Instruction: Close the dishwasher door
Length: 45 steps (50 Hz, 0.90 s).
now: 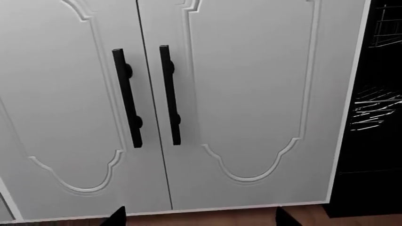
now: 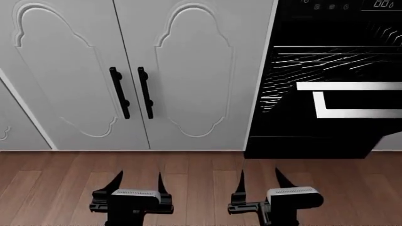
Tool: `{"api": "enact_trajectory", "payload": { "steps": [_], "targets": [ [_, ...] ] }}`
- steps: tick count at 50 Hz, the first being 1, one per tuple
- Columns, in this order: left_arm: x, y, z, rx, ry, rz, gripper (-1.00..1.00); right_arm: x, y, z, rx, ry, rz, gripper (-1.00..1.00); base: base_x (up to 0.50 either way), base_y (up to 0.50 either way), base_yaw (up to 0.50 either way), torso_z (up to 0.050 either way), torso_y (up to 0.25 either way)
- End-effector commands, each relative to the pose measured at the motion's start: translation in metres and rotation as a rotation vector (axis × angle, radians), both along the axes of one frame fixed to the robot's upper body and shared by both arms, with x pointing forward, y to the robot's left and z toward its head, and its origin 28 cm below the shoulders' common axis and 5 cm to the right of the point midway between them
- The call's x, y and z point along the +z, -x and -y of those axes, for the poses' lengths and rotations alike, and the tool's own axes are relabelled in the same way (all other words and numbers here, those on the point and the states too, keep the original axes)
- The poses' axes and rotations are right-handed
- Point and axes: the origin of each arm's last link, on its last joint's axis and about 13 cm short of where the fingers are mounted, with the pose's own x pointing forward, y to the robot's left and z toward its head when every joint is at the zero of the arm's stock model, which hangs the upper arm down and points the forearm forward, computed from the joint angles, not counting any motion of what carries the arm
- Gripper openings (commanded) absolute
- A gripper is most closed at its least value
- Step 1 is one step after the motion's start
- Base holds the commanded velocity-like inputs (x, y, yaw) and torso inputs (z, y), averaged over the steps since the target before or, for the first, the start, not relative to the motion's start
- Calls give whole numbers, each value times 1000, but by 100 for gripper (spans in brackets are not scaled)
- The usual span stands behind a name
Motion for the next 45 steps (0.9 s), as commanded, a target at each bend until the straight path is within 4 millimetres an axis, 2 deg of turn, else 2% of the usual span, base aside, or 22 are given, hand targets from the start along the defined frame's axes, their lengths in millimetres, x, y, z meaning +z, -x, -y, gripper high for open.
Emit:
{"api": "enact_trajectory", "payload": {
  "steps": [1,45],
  "targets": [
    [0,0,0,0,-1,0,100,0,0,-1,4,4,1,100,0,0,0,-50,0],
    [-1,1,1,0,-5,-2,100,-1,0,-1,10,6,1,100,0,0,0,-50,0]
  ]
}}
